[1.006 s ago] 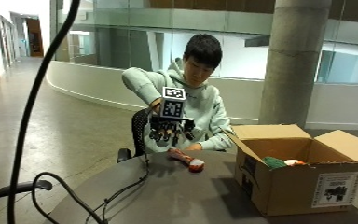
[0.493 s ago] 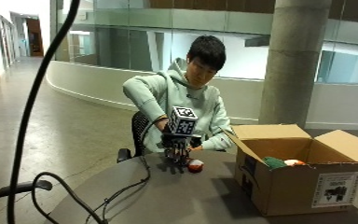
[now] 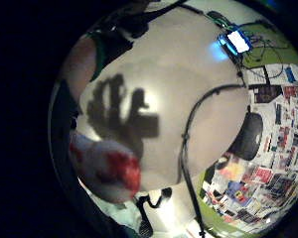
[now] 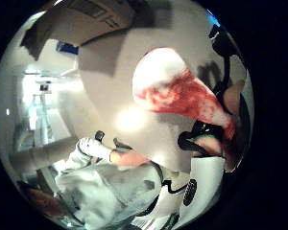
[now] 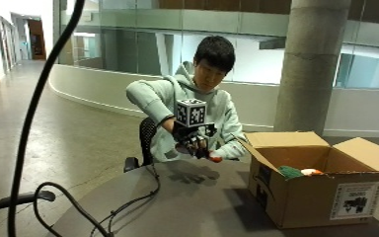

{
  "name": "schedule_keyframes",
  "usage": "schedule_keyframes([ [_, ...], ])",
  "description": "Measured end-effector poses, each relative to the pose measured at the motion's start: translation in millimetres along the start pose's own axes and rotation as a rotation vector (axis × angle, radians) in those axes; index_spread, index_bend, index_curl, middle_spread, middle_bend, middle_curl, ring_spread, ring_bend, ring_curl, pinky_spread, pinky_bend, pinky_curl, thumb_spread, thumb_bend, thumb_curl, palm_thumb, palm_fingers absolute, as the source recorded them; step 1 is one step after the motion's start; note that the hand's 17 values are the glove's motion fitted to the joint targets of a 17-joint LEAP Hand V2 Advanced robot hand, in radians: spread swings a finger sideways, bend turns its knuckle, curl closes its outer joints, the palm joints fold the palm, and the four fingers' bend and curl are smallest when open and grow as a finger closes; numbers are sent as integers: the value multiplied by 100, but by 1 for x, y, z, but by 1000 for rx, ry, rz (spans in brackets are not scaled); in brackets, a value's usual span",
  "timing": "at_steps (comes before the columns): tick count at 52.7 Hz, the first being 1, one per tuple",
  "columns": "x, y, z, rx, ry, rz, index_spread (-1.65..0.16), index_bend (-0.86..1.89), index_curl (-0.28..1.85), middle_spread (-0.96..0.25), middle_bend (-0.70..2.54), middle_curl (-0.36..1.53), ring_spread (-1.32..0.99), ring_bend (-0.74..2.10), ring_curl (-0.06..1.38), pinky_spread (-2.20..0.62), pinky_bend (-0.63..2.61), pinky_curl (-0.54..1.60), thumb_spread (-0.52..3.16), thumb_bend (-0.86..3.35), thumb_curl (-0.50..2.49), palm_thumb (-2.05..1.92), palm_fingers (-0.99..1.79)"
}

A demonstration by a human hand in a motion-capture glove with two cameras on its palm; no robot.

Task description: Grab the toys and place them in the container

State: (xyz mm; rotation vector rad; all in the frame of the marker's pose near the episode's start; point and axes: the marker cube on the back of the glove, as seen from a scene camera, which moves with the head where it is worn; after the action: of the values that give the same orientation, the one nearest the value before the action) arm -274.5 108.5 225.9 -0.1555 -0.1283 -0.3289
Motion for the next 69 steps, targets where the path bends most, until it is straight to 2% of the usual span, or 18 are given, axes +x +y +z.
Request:
schedule_keyframes([
  [12,-18,-20,-83,175,8,-53,-16,97,67,-24,56,39,-25,38,21,-1,41,29,111,18,62,69,41],
  [19,-30,-52,-150,262,-15,-90,-15,98,70,-27,57,42,-29,40,22,-2,44,30,106,17,66,70,41],
  [24,-72,-60,-198,362,-76,-63,-15,98,72,-28,57,44,-31,43,23,-2,46,31,103,15,69,69,41],
  [30,-109,-107,-253,532,-105,-94,-14,97,74,-30,56,46,-34,47,25,-4,48,32,100,13,72,70,42],
  [38,-140,-172,-271,661,-147,-121,-14,97,76,-32,55,49,-37,53,27,-6,50,33,98,11,76,69,42],
  [42,-137,-211,-260,605,-173,-116,-15,95,77,-32,53,50,-38,56,29,-8,53,34,99,9,77,66,40],
  [46,-134,-240,-238,404,-249,-154,-17,82,76,-30,51,50,-38,60,30,-8,61,37,105,9,76,66,31],
  [49,-137,-248,-222,246,-315,-159,-19,66,73,-22,31,45,-31,53,31,-6,76,42,115,3,69,56,-6],
  [51,-138,-250,-216,200,-350,-161,-20,50,69,-16,25,44,-25,48,30,-4,83,44,118,-1,65,50,-23],
  [55,-134,-251,-211,195,-373,-171,-23,26,58,-8,15,40,-18,40,27,-2,84,42,121,-5,58,38,-29],
  [58,-129,-249,-212,209,-362,-179,-26,19,53,-5,11,37,-14,35,25,0,82,42,122,-4,54,34,-26],
  [69,-111,-222,-226,250,-276,-247,-30,18,46,-1,10,29,-7,26,24,1,75,39,130,0,46,31,-17],
])
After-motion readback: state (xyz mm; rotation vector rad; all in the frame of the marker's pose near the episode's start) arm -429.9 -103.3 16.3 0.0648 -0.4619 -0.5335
